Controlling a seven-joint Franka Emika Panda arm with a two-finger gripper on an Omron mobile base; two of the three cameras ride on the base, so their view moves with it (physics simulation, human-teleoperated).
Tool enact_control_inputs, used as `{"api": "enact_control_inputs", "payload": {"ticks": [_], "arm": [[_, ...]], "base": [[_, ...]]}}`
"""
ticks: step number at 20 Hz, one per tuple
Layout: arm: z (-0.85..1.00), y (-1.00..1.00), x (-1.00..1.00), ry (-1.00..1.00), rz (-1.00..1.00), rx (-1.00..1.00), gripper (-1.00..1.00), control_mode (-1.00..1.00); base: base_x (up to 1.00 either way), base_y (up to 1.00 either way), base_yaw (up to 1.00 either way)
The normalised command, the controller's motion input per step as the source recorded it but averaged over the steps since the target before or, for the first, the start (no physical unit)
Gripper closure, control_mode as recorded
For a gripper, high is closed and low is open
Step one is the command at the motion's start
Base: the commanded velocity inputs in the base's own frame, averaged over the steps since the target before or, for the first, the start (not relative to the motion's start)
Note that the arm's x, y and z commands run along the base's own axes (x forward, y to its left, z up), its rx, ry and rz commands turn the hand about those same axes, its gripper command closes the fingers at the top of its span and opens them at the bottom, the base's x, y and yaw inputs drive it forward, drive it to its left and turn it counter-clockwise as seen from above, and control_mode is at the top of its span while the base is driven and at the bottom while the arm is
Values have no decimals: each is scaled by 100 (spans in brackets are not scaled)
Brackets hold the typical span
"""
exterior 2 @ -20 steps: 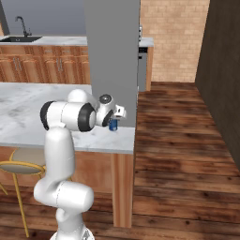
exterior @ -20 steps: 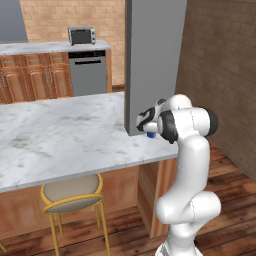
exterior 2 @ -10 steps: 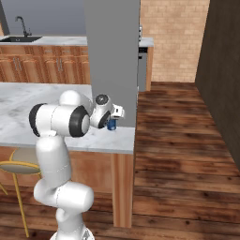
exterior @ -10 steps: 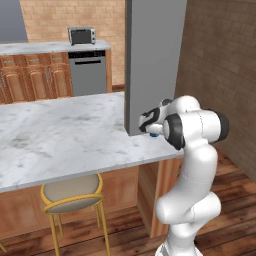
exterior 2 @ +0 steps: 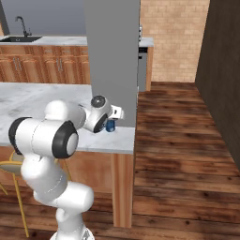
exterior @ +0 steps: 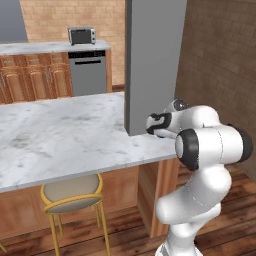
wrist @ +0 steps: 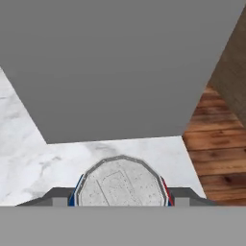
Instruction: Four empty soda cans are scattered around the kitchen. Gather all the cans and cluster them next to the stove for recycling.
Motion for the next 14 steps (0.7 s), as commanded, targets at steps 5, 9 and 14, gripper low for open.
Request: {"api": "enact_control_inputs", "payload": {"ticks": [5,9,14], "arm": [[54,0,-61,0,0,0,100,-100],[56,0,-68,0,0,0,100,-100],[58,1,-65,0,0,0,100,-100]], "base": [[0,0,0],[0,0,0],[0,0,0]]}}
